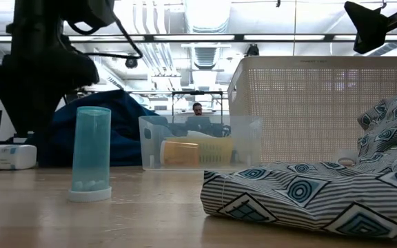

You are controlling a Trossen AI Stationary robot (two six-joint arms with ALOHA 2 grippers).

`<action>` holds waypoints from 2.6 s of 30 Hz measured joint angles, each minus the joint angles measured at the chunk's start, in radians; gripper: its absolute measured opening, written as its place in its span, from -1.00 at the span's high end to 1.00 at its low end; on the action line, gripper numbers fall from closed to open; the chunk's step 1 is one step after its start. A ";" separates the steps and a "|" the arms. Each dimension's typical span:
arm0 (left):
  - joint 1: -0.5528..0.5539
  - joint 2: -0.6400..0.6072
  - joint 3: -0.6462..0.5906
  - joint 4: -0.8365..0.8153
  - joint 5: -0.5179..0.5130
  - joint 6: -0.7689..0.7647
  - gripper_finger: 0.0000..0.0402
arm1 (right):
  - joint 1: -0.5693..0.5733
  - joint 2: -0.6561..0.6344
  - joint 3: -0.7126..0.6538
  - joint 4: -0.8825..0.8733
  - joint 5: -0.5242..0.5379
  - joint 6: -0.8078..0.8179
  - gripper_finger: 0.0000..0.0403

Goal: Pick & Place Medicine items
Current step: Put the white medicine bottle into the transparent bin

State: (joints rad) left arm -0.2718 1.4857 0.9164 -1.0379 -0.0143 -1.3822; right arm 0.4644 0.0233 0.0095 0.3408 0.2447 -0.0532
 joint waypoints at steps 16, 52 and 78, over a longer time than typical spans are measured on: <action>0.047 -0.001 0.003 -0.271 -0.151 -0.092 -0.05 | 0.000 0.000 0.000 0.000 0.000 0.000 -0.88; 0.139 -0.003 -0.095 0.110 -0.073 -0.081 -0.06 | 0.000 -0.001 0.000 0.000 0.000 0.000 -0.88; 0.043 0.035 -0.097 0.583 0.038 0.180 -0.06 | 0.000 -0.001 0.000 0.000 0.000 0.000 -0.88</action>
State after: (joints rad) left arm -0.2283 1.5204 0.8191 -0.4553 0.0235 -1.2027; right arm 0.4641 0.0227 0.0094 0.3408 0.2448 -0.0529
